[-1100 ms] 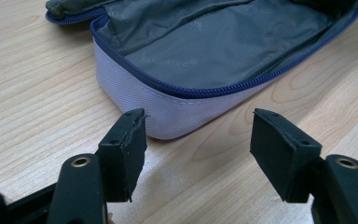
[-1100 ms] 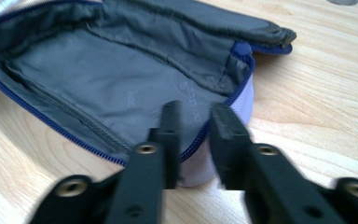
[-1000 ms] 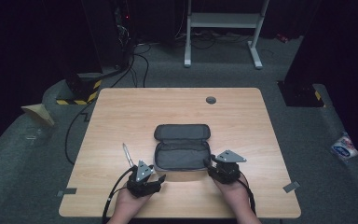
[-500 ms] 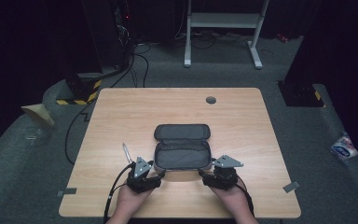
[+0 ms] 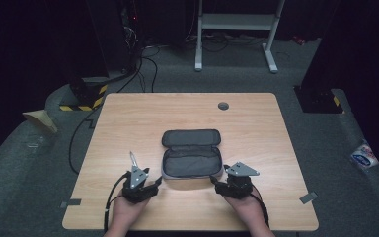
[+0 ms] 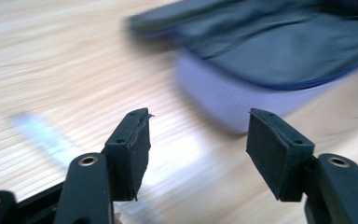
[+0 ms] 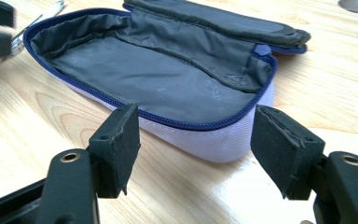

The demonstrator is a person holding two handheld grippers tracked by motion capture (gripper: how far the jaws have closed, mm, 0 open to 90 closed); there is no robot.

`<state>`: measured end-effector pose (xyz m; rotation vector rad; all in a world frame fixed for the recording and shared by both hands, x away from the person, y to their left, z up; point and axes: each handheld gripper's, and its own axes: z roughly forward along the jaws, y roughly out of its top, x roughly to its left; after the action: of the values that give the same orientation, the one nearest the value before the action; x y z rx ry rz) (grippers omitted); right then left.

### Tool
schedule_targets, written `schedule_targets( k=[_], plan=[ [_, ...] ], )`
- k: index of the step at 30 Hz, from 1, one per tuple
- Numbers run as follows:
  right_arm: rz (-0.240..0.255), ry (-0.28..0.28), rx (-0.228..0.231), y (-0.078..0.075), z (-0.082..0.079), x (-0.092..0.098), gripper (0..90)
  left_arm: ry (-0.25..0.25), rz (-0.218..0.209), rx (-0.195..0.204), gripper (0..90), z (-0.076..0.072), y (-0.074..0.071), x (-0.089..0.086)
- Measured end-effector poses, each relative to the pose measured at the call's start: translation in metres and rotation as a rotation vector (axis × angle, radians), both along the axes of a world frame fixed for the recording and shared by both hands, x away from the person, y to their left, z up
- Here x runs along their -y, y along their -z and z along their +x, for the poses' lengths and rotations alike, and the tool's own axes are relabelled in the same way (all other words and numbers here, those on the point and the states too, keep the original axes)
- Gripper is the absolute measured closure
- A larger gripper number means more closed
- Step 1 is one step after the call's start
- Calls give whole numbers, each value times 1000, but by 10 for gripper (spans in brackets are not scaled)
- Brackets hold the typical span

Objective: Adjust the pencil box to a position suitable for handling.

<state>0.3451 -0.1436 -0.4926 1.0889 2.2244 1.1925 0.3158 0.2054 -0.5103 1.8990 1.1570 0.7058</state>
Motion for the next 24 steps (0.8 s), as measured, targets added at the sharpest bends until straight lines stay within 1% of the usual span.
schedule_targets(
  k=[1,2,4,6,7,8,11,12,13,16,17,18,20,21,22,24],
  plan=[
    [2,4,-1,-1,-1,1,325,-31,3,-2,404,0,1,-8],
    [3,8,-1,-1,-1,3,325,-63,-2,-16,406,0,1,-17],
    [1,14,-1,-1,0,5,329,-111,-20,-40,410,2,3,-30],
    [-2,27,-7,-1,0,7,333,-156,-26,-63,412,5,4,-38],
    [-10,26,-1,-1,1,8,334,-170,-38,-73,412,6,5,-41],
    [-22,27,4,-1,1,9,335,-174,-42,-78,413,8,6,-43],
    [-49,37,-9,1,0,14,340,-188,-56,-100,419,15,6,-44],
    [-58,36,-10,3,0,17,340,-189,-73,-114,426,18,6,-44],
    [-68,37,-12,4,-1,20,340,-191,-75,-125,432,21,7,-44],
    [-132,37,-20,11,-5,31,341,-190,-47,-150,458,27,9,-42],
    [-137,47,-28,12,-6,35,342,-193,-42,-157,464,27,9,-42],
    [-138,52,-27,14,-8,39,346,-201,-40,-162,469,27,10,-42],
    [-117,78,-31,16,-11,47,353,-216,-45,-164,485,28,9,-44],
    [-107,88,-35,17,-12,49,357,-221,-56,-164,494,28,9,-45],
    [-100,94,-40,19,-13,50,357,-219,-57,-164,501,29,9,-46],
    [-121,93,-35,22,-14,50,357,-216,-72,-172,533,30,9,-47]
  ],
)
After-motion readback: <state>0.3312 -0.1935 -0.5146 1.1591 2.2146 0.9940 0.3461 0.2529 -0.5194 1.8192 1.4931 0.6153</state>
